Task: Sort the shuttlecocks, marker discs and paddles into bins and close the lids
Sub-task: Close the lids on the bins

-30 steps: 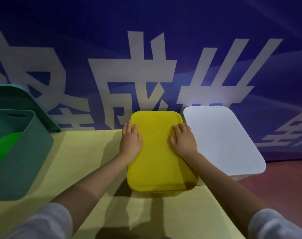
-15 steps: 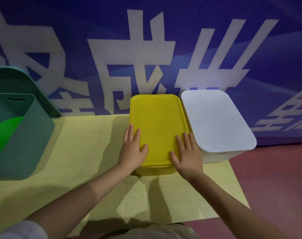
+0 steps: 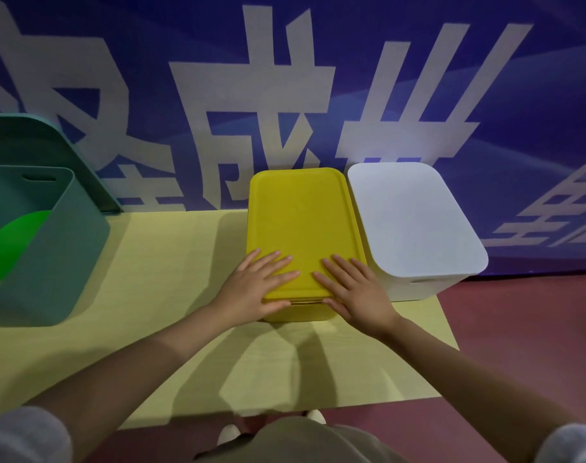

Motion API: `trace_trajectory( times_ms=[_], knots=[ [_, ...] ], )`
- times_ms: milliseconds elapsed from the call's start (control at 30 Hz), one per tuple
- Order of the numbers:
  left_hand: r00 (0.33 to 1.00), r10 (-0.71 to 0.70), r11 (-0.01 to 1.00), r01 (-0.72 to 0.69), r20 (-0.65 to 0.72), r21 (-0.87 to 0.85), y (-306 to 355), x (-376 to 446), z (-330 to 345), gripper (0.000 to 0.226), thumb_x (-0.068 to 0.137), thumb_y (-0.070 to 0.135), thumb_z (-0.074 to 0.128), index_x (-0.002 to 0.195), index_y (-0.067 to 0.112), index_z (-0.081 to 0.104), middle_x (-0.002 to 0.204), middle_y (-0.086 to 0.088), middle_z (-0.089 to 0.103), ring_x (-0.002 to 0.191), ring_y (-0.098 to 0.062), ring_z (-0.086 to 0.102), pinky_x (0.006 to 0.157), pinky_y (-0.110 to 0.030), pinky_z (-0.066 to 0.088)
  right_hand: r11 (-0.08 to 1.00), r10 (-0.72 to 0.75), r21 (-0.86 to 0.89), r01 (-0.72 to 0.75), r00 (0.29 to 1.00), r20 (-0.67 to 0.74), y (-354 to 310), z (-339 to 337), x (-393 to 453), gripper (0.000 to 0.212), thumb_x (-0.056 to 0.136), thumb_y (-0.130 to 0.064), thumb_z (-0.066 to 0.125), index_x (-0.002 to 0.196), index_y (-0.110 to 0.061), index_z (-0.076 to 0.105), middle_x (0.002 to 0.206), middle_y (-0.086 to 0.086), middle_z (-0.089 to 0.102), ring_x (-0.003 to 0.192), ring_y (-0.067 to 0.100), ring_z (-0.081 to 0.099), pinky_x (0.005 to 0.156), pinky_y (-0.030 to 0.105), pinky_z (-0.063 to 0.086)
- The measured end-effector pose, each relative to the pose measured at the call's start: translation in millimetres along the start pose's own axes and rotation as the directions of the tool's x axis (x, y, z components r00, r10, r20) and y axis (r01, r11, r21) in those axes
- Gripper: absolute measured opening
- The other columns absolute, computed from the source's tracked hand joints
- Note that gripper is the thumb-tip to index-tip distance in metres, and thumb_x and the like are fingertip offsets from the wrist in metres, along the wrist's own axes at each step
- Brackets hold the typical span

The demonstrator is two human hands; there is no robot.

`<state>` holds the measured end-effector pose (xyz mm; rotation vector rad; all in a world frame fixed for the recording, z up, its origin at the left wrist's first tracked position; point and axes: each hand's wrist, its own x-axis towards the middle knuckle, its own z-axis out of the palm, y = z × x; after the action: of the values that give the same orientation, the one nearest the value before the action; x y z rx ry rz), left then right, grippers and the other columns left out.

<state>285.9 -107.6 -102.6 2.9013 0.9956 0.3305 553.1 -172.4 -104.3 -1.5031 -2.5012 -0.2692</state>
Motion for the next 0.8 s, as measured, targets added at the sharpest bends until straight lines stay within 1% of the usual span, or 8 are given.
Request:
trace_trajectory(
  times_ms=[133,233,300,367,467,633,700,800],
  knots=[
    [0.999,0.030,0.997,-0.029,-0.026,0.068,3,-3,9,0.055,0.093,0.058,0.036,0.142,0.034,0.041,0.151,0.003,0.037,0.140,-0.024,0.032,0.114,-0.041,0.021,0.999,-0.030,0.019,0.033,0.993,-0.112,-3,14,-6,0.046,0.098,-0.044,0.042,0.139,-0.021,0.045,0.144,0.006,0.048,0.136,0.030,0.041,0.106,0.046,0.035],
    [0.999,0.006,1.000,-0.007,-0.040,-0.022,4,-3,7,0.054,0.093,0.061,0.034,0.140,0.037,0.044,0.151,0.007,0.035,0.142,-0.019,0.027,0.116,-0.041,0.017,0.995,0.012,0.096,0.001,0.990,-0.139,-6,15,-7,0.046,0.098,-0.043,0.044,0.138,-0.022,0.046,0.144,0.004,0.048,0.136,0.029,0.040,0.106,0.046,0.036],
    [0.986,-0.120,0.981,0.099,-0.119,-0.169,8,1,8,0.051,0.094,0.059,0.034,0.135,0.035,0.050,0.151,0.007,0.037,0.143,-0.016,0.024,0.116,-0.043,0.017,0.985,0.050,0.168,-0.029,0.991,-0.122,-8,12,-6,0.046,0.097,-0.045,0.041,0.137,-0.024,0.050,0.145,0.002,0.047,0.137,0.026,0.039,0.107,0.044,0.034],
    [0.915,-0.362,0.902,0.297,-0.176,-0.312,14,8,9,0.050,0.092,0.053,0.040,0.135,0.030,0.051,0.153,0.003,0.032,0.145,-0.016,0.016,0.117,-0.041,0.019,0.970,0.118,0.221,-0.099,0.990,-0.078,-9,8,0,0.047,0.098,-0.048,0.036,0.137,-0.027,0.050,0.145,0.000,0.046,0.138,0.024,0.037,0.107,0.044,0.034],
    [0.783,-0.618,0.730,0.538,-0.071,-0.422,17,31,7,0.058,0.092,0.041,0.051,0.146,0.024,0.036,0.160,0.000,0.012,0.147,-0.016,-0.001,0.116,-0.036,0.014,0.913,0.309,0.270,-0.306,0.950,0.031,-4,4,19,0.057,0.094,-0.056,0.031,0.141,-0.027,0.046,0.151,0.002,0.038,0.143,0.022,0.027,0.109,0.046,0.033],
    [0.729,-0.685,0.682,0.629,-0.023,-0.374,13,58,3,0.068,0.095,0.040,0.047,0.152,0.015,0.018,0.161,0.000,0.004,0.147,-0.014,-0.005,0.117,-0.032,0.011,0.854,0.469,0.150,-0.497,0.863,0.191,10,1,60,0.080,0.080,-0.067,0.014,0.148,-0.027,0.030,0.159,0.005,0.019,0.146,0.024,0.012,0.113,0.043,0.019],
    [0.721,-0.692,0.678,0.633,-0.033,-0.373,15,58,4,0.067,0.095,0.039,0.047,0.152,0.015,0.018,0.161,0.001,0.005,0.147,-0.014,-0.004,0.117,-0.031,0.010,0.861,0.471,0.105,-0.497,0.858,0.205,13,2,66,0.083,0.079,-0.068,0.011,0.149,-0.027,0.028,0.158,0.006,0.020,0.145,0.026,0.014,0.111,0.044,0.019],
    [0.726,-0.687,0.660,0.609,-0.026,-0.440,14,57,2,0.064,0.095,0.033,0.052,0.150,0.016,0.025,0.160,0.000,0.010,0.147,-0.016,0.001,0.118,-0.034,0.011,0.869,0.453,0.126,-0.479,0.871,0.190,16,2,66,0.079,0.082,-0.067,0.018,0.145,-0.024,0.038,0.154,0.011,0.031,0.141,0.031,0.024,0.107,0.047,0.027]
  ],
)
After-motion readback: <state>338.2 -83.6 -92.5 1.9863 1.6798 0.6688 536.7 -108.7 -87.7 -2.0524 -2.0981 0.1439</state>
